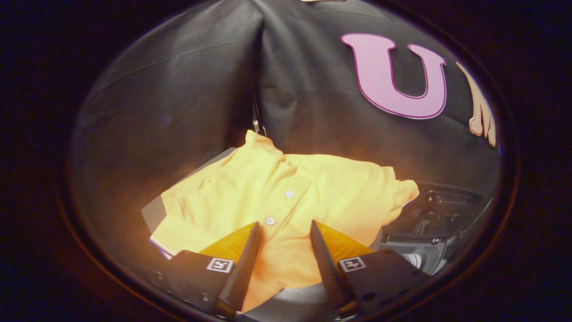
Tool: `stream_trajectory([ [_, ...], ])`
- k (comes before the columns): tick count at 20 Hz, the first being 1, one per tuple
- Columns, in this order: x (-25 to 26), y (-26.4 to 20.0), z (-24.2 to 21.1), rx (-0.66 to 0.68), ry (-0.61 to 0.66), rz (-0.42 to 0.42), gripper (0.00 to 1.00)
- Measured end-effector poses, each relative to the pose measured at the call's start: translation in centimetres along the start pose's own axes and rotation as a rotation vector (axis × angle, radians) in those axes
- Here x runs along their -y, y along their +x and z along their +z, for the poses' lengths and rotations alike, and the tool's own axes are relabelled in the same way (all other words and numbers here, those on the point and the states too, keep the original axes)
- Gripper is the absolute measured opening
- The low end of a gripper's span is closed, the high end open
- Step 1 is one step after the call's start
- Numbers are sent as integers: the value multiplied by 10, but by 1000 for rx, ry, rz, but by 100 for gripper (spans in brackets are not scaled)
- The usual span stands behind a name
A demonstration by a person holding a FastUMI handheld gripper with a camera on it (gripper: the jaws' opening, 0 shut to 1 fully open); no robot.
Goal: Put the clothes into the washing machine and then close the washing machine lid.
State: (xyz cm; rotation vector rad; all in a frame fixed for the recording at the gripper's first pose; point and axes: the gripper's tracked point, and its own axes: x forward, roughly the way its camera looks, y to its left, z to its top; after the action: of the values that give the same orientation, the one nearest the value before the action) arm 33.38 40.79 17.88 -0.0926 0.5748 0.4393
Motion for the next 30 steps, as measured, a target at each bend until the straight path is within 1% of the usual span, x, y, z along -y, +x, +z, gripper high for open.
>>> stream_trajectory([
  [1,4,1,-1,0,-11,-12,54],
  [2,4,0,-1,2,-14,-5,39],
  [4,6,-4,-4,-9,26,-8,9],
  [5,7,-6,-4,-11,45,-8,9],
  [7,10,-8,-1,-5,43,-14,8],
  [10,25,-16,3,11,29,-55,8],
  [14,66,-33,0,37,40,-141,8],
  [15,79,-38,2,48,43,-173,8],
  [17,113,-53,6,73,28,-264,7],
  [18,127,-61,7,86,33,-287,7],
  [23,147,-79,3,119,113,-288,6],
  [26,142,-82,6,134,155,-258,6],
  [30,127,-80,9,142,179,-210,2],
])
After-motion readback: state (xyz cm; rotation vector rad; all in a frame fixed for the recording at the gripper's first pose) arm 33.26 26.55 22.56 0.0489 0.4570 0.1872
